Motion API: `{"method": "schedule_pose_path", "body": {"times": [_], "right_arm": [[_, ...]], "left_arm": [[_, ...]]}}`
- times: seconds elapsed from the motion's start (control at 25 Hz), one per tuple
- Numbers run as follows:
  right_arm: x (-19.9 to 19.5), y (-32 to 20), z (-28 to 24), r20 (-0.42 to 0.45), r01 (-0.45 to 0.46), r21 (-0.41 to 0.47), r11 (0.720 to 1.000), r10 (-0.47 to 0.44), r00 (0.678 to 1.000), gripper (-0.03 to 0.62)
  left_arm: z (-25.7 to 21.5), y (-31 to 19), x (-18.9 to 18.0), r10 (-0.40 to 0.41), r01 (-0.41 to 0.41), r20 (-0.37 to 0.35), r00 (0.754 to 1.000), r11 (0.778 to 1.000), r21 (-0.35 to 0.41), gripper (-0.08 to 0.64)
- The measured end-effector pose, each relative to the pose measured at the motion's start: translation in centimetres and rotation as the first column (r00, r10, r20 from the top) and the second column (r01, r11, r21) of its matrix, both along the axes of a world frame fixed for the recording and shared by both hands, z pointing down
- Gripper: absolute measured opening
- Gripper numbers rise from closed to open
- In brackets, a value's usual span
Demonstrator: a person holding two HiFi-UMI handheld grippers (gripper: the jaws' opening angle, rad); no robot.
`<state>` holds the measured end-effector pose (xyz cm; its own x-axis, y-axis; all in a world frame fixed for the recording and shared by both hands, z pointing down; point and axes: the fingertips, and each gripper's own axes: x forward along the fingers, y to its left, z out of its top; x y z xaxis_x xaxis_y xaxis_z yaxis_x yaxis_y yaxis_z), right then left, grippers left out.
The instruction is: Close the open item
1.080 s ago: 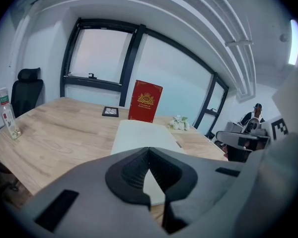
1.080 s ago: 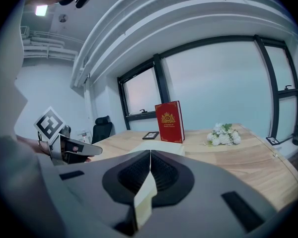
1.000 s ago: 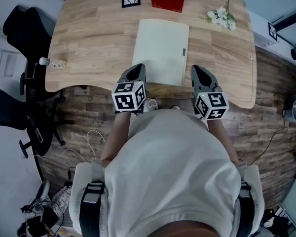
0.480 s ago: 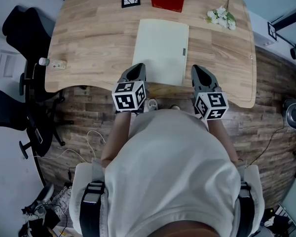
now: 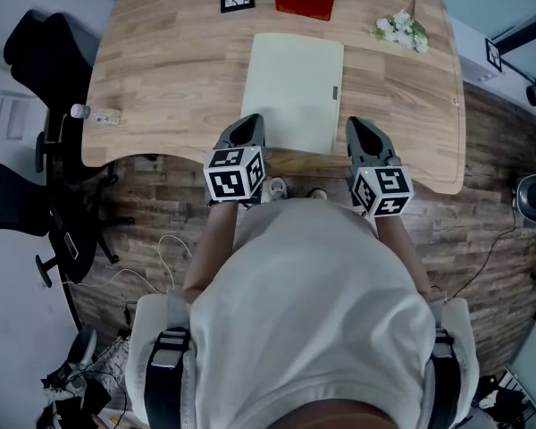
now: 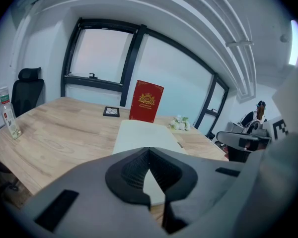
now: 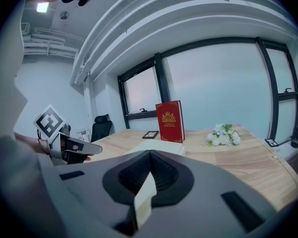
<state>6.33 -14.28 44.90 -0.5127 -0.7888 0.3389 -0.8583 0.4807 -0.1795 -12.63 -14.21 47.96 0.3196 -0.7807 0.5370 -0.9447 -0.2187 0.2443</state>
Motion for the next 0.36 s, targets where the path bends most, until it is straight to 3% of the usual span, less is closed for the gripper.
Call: {"method": "schedule_pose_path", "body": {"times": [0.36], "right_arm": [[-0.16,0.13,0.13,0.003,0.001,-0.003,1.000,-0.001,1.000,0.018]], "left_arm": [[0.05,0.02,-0.03,0.005,-0.005,0.008,1.000,1.000,0.001,0.020]]}}
